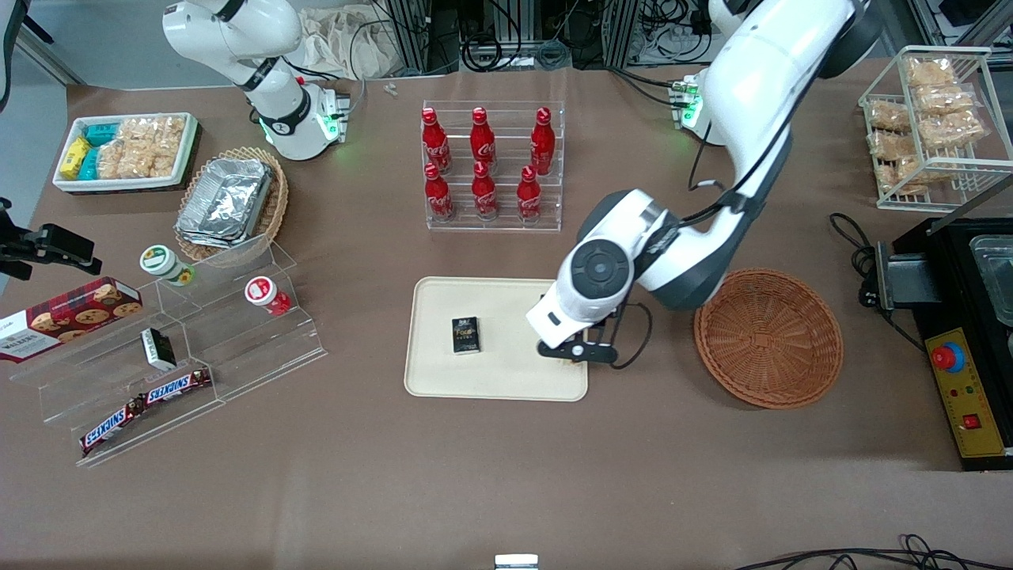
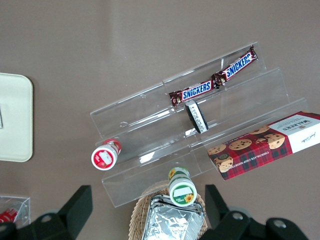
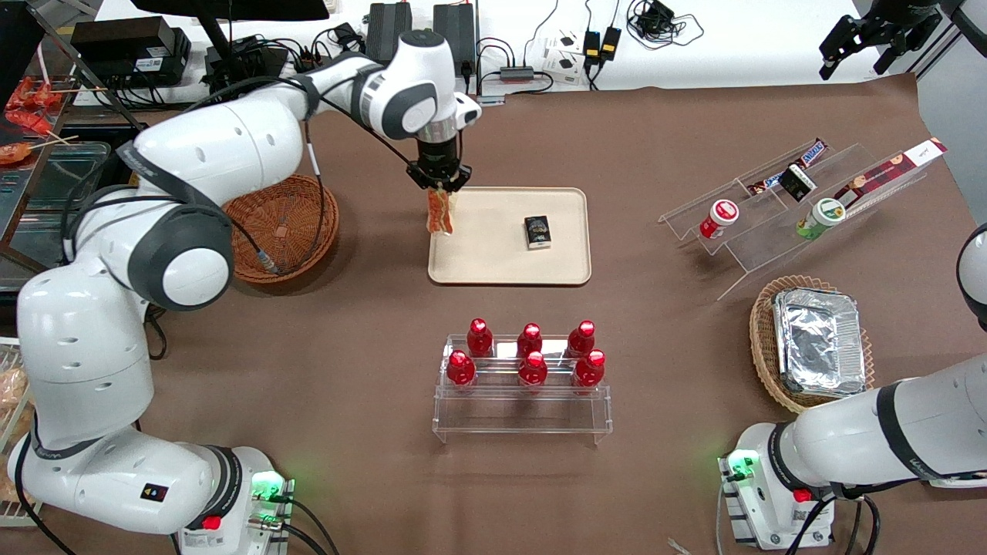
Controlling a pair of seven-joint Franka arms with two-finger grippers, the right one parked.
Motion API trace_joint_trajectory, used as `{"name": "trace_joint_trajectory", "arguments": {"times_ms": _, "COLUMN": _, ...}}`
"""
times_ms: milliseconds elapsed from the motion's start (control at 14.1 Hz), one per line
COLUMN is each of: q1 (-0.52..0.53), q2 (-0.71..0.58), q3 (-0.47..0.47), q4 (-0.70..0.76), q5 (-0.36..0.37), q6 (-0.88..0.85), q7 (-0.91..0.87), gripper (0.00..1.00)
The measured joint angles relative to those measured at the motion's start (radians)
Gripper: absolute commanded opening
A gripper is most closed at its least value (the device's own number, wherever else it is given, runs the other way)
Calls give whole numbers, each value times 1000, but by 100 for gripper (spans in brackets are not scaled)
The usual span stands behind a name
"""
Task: Place sandwich from basket to tray
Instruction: 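Lift the sandwich and carry it over the cream tray, then lower the sandwich onto the tray beside the dark box, open gripper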
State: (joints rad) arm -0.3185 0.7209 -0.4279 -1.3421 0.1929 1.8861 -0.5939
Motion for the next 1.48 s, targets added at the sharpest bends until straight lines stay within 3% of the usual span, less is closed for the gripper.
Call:
{"name": "trace_joint_trajectory", "arguments": {"times_ms": 283, "q1": -22, "q2": 78, "q3": 6, "q4": 1, "q5": 30, "q6": 87, "q7": -1, "gripper": 1}}
{"name": "trace_joint_trajectory", "arguments": {"times_ms": 424, "q1": -22, "q2": 107, "q3": 12, "q4": 2, "q5": 59, "q6": 98, "q7": -1, "gripper": 10}}
{"name": "trace_joint_trajectory", "arguments": {"times_ms": 636, "q1": -22, "q2": 135, "q3": 14, "q4": 3, "q5": 76, "q6": 125, "q7": -1, "gripper": 52}}
{"name": "trace_joint_trajectory", "arguments": {"times_ms": 707, "q1": -22, "q2": 142, "q3": 14, "q4": 3, "q5": 78, "q6": 140, "q7": -1, "gripper": 62}}
{"name": "trace_joint_trajectory", "arguments": {"times_ms": 778, "q1": -22, "q2": 146, "q3": 14, "q4": 4, "q5": 78, "q6": 148, "q7": -1, "gripper": 96}}
{"name": "trace_joint_trajectory", "arguments": {"times_ms": 848, "q1": -21, "q2": 146, "q3": 14, "q4": 7, "q5": 78, "q6": 151, "q7": -1, "gripper": 100}}
{"name": "trace_joint_trajectory", "arguments": {"times_ms": 1202, "q1": -16, "q2": 116, "q3": 14, "q4": 44, "q5": 79, "q6": 148, "q7": -1, "gripper": 100}}
{"name": "trace_joint_trajectory", "arguments": {"times_ms": 1343, "q1": -8, "q2": 40, "q3": 14, "q4": 23, "q5": 79, "q6": 110, "q7": -1, "gripper": 100}}
{"name": "trace_joint_trajectory", "arguments": {"times_ms": 1485, "q1": 41, "q2": -107, "q3": 13, "q4": -99, "q5": 79, "q6": 105, "q7": -1, "gripper": 100}}
